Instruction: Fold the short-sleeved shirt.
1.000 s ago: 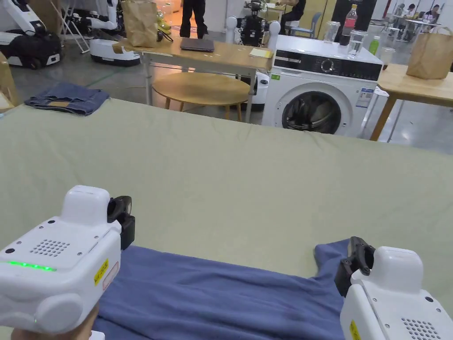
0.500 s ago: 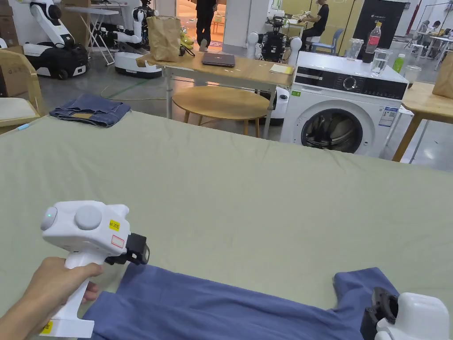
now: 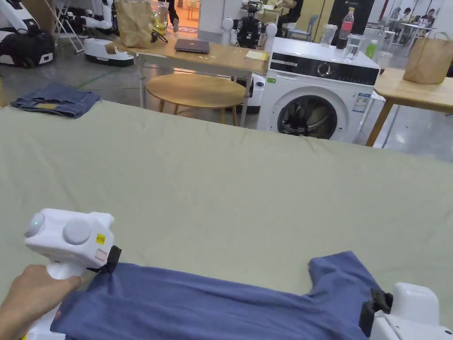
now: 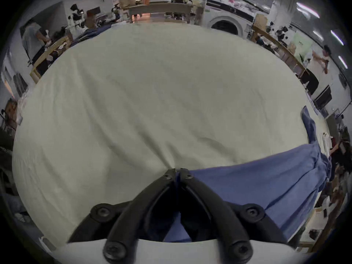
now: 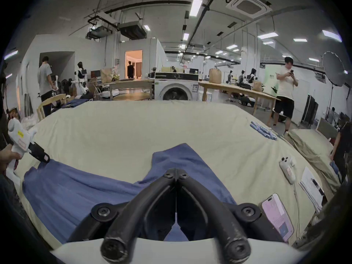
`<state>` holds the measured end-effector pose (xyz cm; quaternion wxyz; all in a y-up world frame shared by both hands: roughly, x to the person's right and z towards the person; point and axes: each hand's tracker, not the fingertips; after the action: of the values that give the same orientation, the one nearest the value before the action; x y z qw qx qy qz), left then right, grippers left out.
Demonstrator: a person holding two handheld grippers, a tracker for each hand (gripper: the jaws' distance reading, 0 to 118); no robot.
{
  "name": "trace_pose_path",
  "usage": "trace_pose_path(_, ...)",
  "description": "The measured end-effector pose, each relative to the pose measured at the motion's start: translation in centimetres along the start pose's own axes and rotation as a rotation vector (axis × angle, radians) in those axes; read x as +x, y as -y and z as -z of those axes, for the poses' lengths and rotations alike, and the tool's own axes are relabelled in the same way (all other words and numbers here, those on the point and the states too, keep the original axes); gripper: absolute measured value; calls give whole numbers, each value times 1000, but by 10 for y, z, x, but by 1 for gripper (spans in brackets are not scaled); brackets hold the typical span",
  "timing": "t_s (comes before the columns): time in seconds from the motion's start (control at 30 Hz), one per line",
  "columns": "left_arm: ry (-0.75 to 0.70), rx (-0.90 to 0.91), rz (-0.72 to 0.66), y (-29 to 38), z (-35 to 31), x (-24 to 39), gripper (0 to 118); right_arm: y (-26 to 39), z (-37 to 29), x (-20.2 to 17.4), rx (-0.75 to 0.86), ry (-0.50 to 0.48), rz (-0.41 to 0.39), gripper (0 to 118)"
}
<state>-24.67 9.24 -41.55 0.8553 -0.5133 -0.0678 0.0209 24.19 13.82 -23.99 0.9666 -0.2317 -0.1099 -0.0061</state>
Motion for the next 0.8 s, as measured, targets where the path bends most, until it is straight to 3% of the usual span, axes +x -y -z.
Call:
trace_pose_path(0.07, 14, 41, -14, 2, -9, -1, 0, -13, 10, 13, -39, 3, -8, 7)
trace_pose_path(0.17, 40, 116, -39, 8, -28, -1, 0, -40, 37, 36, -170, 1, -15, 50)
trace_pose_path(0.2, 49, 139, -38, 10, -34, -1, 0, -49, 52, 43, -238, 5, -33, 58)
trace_pose_path(0.37, 66, 191, -46, 20, -54, 4, 0, -62, 125, 65, -417, 15, -82, 58)
trace_pose_path(0.57, 70, 211, -34, 27, -60, 4, 0, -38, 206, 76, -681, -103, 25, 58)
trace_pose_path(0.7, 70, 207, -41, 29, -60, 3, 0, -37, 211, 67, -694, -88, -15, 56)
trace_pose_path(0.73, 71, 207, -42, 30, -60, 3, 0, -38, 210, 65, -692, -83, -22, 50)
trace_pose_path(0.77, 72, 208, -43, 30, -59, 4, 0, -37, 207, 64, -681, -86, -39, 35)
trace_pose_path(0.8, 76, 205, -47, 31, -58, 5, 0, -37, 207, 62, -671, -96, -54, 8)
